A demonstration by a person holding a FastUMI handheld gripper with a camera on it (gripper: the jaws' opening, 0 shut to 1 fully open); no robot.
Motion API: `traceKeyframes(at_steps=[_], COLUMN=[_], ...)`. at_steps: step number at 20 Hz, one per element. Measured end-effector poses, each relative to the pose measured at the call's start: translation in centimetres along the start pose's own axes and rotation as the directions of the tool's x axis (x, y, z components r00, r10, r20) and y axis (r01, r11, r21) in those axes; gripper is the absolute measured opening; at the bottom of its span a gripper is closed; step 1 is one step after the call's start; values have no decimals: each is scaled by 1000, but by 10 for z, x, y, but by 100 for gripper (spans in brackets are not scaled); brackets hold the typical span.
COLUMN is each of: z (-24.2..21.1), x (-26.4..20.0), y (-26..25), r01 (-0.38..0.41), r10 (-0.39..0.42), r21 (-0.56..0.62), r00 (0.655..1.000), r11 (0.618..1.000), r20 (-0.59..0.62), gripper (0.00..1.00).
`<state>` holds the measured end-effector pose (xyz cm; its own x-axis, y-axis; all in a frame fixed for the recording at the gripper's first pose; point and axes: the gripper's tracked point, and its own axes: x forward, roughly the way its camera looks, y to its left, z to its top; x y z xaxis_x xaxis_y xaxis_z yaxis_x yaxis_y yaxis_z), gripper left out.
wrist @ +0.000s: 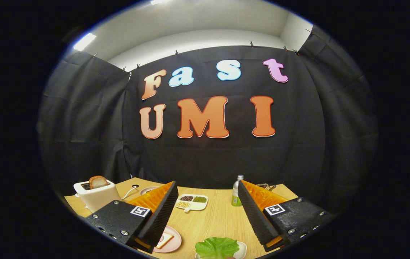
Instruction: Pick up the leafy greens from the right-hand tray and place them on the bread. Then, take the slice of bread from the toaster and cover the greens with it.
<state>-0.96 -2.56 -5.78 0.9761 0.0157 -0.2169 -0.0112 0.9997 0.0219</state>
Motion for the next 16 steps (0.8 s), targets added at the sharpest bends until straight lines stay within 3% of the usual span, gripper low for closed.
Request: traceKeyframes(at_steps=[7,16], z=[-45,-104], x=[3,4], y=[-5,-4], r01=[-18,-56], r10=[21,61], r21=[17,27], r00=[983,925], r11=[1000,998], r20=[-181,-374], gripper=[100,100])
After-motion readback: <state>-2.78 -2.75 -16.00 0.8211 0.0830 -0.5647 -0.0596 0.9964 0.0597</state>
